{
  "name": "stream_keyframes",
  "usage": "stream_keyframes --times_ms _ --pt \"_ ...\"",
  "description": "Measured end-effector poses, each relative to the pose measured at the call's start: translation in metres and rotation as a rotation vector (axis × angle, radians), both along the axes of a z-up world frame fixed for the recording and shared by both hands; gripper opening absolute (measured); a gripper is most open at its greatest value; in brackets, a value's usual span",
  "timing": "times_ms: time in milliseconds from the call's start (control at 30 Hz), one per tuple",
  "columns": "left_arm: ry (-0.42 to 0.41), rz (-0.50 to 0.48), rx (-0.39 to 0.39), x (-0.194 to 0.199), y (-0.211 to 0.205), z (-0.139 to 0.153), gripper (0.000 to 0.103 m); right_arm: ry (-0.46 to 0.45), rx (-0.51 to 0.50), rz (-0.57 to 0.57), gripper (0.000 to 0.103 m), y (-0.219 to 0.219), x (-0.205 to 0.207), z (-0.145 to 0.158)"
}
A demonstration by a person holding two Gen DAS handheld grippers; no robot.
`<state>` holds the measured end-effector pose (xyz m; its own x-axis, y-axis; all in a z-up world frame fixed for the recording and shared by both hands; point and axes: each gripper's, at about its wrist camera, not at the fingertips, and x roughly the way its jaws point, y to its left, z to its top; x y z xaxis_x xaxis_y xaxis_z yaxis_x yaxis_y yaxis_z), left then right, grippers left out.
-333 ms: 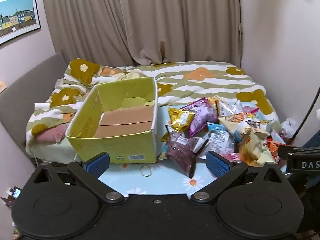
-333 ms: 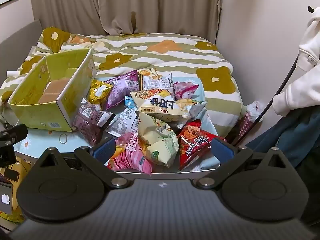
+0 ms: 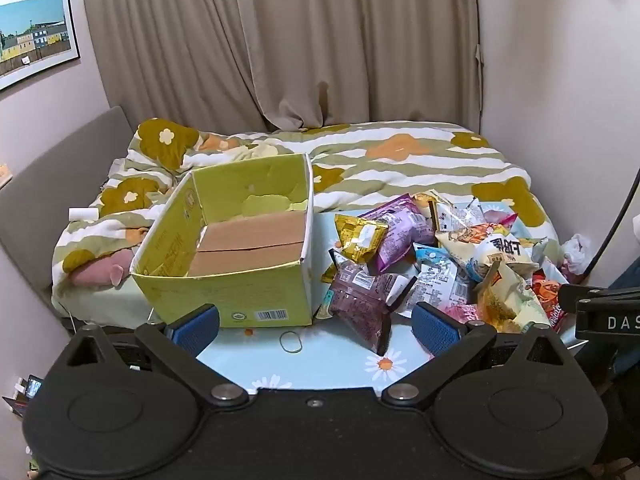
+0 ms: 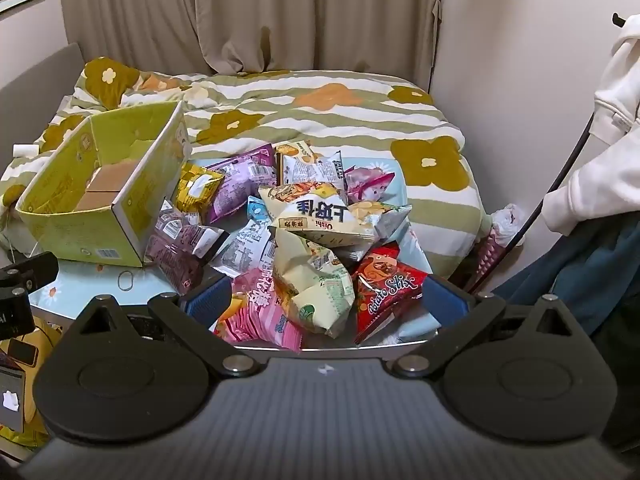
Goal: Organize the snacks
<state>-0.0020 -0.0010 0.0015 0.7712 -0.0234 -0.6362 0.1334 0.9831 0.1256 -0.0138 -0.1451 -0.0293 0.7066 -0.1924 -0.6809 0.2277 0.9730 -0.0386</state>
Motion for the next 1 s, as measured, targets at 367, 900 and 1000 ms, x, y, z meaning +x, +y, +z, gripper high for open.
stream_keyframes --times_ms 367,900,1000 --pt "-0.010 0.001 0.001 0.003 0.004 -0.002 0.103 -0.002 0.014 0.008 0.103 0.001 0.007 -0.003" --pt "-0.007 0.005 -0.031 0.008 0.011 -0.001 0.103 -0.005 0.014 0.017 0.103 0.008 0.012 -0.005" --pt "-0.006 0.009 -0.029 0.009 0.012 -0.001 0.103 -0.005 0.013 0.019 0.103 0.008 0.013 -0.005"
